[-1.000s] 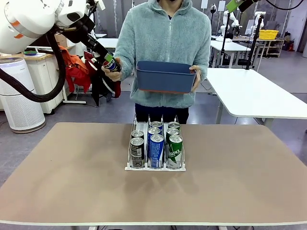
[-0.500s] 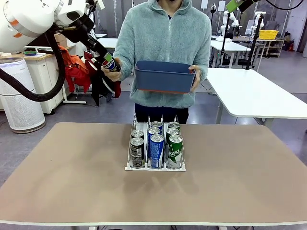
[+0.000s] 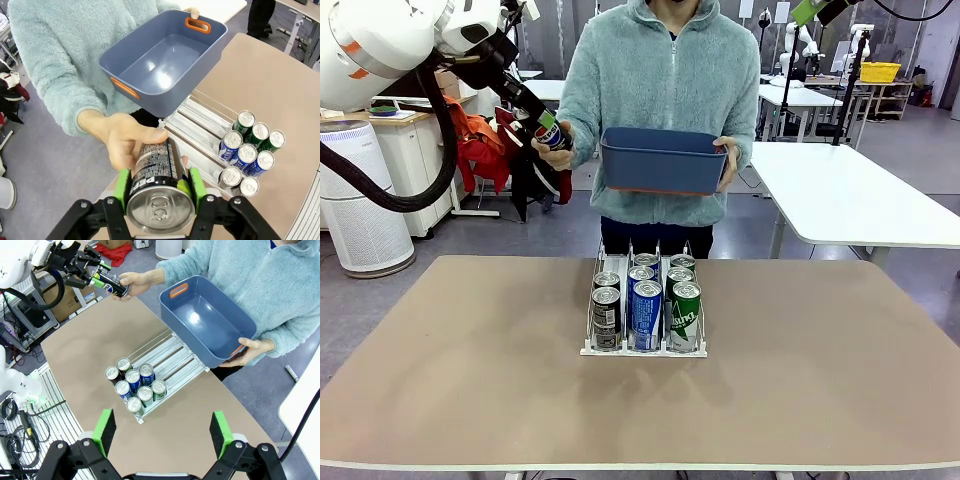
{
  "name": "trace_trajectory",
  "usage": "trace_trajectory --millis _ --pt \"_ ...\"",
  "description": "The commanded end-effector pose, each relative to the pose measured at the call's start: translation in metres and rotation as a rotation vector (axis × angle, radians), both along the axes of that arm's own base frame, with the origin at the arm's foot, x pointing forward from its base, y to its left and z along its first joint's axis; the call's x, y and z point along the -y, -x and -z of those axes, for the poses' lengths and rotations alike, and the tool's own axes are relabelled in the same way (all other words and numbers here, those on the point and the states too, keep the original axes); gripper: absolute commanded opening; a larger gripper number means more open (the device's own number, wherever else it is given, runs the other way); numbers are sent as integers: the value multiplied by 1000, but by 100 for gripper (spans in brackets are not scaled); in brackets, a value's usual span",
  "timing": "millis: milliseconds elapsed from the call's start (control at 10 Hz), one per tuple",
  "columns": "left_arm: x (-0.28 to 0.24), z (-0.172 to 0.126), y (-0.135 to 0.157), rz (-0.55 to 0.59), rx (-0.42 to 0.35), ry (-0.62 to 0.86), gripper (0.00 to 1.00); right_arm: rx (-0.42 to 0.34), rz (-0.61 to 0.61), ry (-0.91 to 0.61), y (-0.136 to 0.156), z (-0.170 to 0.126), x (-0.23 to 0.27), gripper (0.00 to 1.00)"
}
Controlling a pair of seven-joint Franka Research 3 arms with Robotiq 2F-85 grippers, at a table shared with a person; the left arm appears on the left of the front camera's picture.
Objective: Fill the beverage cans into the dispenser.
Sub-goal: Place the picked Pepsi coke in the line of the Automatic Can Dispenser with the same cans.
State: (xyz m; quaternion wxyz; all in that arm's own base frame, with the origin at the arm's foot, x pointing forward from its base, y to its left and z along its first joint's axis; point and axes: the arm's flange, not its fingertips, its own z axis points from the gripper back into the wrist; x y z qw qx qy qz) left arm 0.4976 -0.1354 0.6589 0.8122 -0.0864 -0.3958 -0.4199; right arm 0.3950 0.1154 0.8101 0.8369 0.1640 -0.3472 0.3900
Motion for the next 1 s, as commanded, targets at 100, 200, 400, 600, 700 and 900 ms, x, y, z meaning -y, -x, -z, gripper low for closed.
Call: trace_trajectory --millis 100,200,400,600,700,900 --pt "-3 1 -1 6 6 -6 5 0 0 0 1 0 0 100" --pt "-3 1 -1 6 6 -6 5 0 0 0 1 0 0 100" --pt "-3 1 -1 6 6 -6 5 0 0 0 1 0 0 100" --pt "-3 1 -1 6 6 -6 5 0 0 0 1 0 0 100" --pt "-3 1 -1 6 6 -6 5 0 0 0 1 0 0 100" --pt "-3 1 -1 6 6 -6 5 0 0 0 1 0 0 100"
